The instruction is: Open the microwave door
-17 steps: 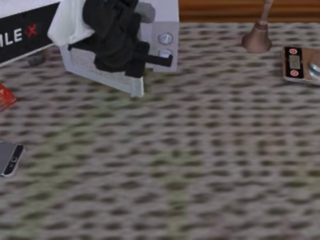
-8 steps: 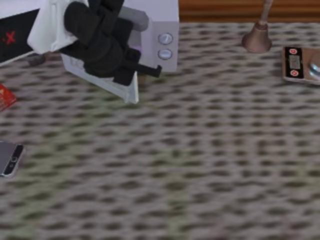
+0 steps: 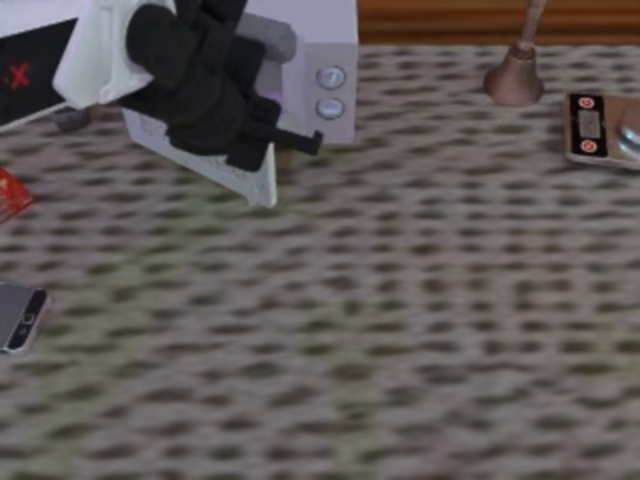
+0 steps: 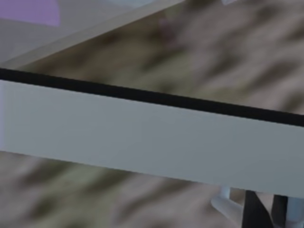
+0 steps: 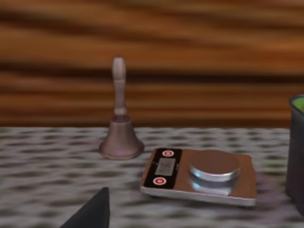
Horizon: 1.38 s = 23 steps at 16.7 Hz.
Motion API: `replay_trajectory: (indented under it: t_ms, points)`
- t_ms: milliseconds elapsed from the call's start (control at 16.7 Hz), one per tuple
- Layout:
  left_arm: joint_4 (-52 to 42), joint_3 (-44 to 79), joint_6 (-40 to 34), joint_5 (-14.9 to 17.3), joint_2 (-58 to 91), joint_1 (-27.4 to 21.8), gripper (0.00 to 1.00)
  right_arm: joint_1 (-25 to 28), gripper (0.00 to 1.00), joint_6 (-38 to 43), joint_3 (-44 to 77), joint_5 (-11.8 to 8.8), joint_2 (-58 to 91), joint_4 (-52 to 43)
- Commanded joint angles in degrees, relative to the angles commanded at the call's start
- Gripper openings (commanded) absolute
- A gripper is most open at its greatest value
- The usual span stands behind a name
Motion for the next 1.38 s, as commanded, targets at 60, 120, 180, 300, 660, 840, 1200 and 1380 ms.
replay_trajectory:
  t_ms: [60,120,180,300,660,840,1200,1380]
  points:
    - [0.0,0.0,0.0,0.0,0.0,0.0,0.0,0.0,1.0,0.0,0.0,0.0,0.0,0.0]
    - [0.0,0.0,0.0,0.0,0.0,0.0,0.0,0.0,1.0,0.0,0.0,0.0,0.0,0.0]
    - [0.0,0.0,0.0,0.0,0.0,0.0,0.0,0.0,1.0,0.0,0.0,0.0,0.0,0.0]
    - [0.0,0.0,0.0,0.0,0.0,0.0,0.0,0.0,1.0,0.0,0.0,0.0,0.0,0.0]
    - [0.0,0.0,0.0,0.0,0.0,0.0,0.0,0.0,1.0,0.0,0.0,0.0,0.0,0.0]
    - [0.0,0.0,0.0,0.0,0.0,0.0,0.0,0.0,1.0,0.0,0.0,0.0,0.0,0.0]
    - [0.26,-1.22,1.65,1.36,-0.86,0.37,0.0,0.0,1.0,0.0,0.0,0.0,0.0,0.0]
    - [0.37,-3.84,5.8,3.49,-2.66,1.85,0.0,0.0,1.0,0.0,0.0,0.0,0.0,0.0]
